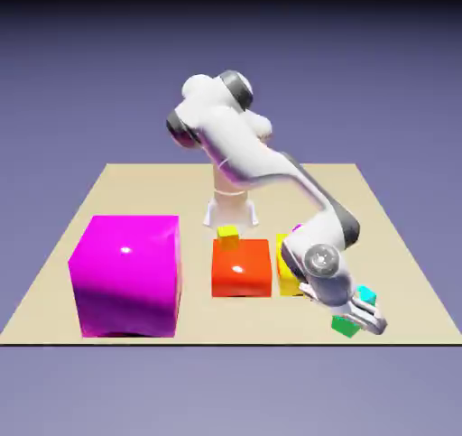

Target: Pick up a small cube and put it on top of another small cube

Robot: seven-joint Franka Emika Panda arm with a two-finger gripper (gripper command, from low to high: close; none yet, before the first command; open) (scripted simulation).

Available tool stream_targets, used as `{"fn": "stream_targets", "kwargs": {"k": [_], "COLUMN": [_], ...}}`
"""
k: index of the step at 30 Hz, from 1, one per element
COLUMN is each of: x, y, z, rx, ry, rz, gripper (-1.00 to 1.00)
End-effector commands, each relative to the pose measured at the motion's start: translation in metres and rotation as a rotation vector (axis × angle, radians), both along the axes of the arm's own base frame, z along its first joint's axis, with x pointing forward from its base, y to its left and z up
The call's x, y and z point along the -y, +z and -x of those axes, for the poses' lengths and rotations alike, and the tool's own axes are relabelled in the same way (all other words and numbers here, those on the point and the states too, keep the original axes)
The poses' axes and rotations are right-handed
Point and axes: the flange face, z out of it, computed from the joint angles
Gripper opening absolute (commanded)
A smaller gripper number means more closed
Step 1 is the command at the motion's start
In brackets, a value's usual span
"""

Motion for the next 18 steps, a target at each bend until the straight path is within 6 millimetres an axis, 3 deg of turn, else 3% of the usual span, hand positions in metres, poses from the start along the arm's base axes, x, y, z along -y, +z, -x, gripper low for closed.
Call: {"fn": "stream_targets", "kwargs": {"k": [1, 2, 10, 18], "x": [0.006, 0.013, 0.064, 0.129], "y": [0.021, 0.041, 0.046, 0.087], "z": [-0.006, -0.011, 0.042, 0.089], "rx": [0.000, 0.000, 0.027, -0.002], "ry": [0.001, 0.006, 0.393, 0.683], "rz": [0.001, 0.004, 0.171, 0.236], "gripper": [-1.00, -1.00, -1.00, -1.00]}}
